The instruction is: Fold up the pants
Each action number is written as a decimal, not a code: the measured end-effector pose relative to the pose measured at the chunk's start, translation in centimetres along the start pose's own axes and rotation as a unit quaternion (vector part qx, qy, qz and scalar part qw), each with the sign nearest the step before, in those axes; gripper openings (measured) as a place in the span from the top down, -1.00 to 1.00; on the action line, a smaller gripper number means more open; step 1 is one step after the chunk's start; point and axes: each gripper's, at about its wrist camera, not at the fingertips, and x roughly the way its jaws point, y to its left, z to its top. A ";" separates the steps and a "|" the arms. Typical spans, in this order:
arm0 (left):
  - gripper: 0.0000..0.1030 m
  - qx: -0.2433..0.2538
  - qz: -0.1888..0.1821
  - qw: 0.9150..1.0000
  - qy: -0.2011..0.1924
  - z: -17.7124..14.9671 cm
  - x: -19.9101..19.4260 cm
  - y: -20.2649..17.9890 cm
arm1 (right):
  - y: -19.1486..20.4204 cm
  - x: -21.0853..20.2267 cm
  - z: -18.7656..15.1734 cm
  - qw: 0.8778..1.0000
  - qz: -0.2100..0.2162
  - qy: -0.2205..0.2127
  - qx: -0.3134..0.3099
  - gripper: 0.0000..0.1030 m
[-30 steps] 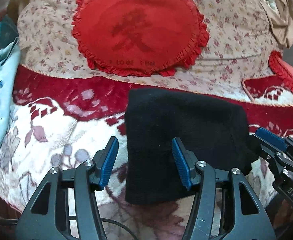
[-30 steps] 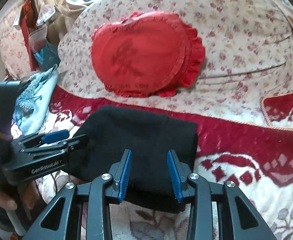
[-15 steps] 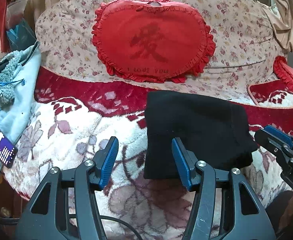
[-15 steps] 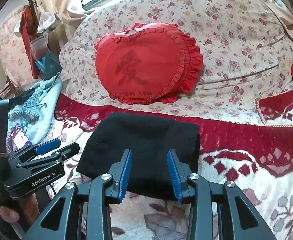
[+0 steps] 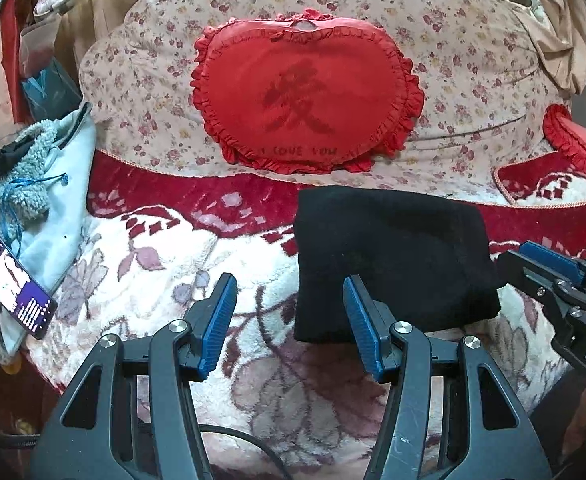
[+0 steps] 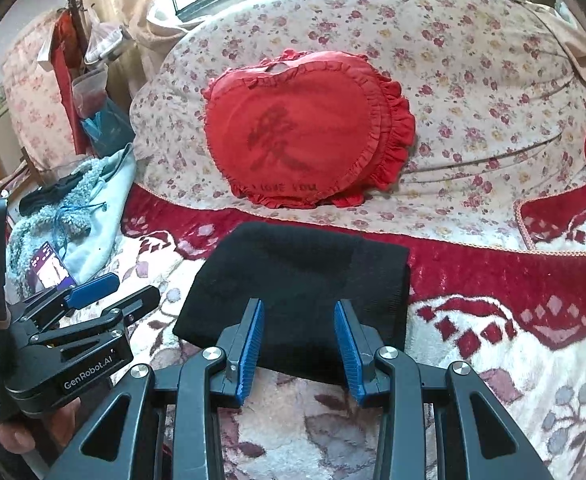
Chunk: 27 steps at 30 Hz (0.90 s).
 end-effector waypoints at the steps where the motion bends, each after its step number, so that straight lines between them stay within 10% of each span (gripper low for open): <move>1: -0.06 0.000 0.001 1.000 -0.001 0.0 -0.1 0.0 | 0.0 0.0 0.0 1.000 0.001 0.001 0.000 0.32; 27: -0.06 -0.001 -0.009 1.000 -0.004 0.2 -0.8 -0.8 | 0.6 0.2 0.1 1.000 0.006 0.008 -0.001 0.31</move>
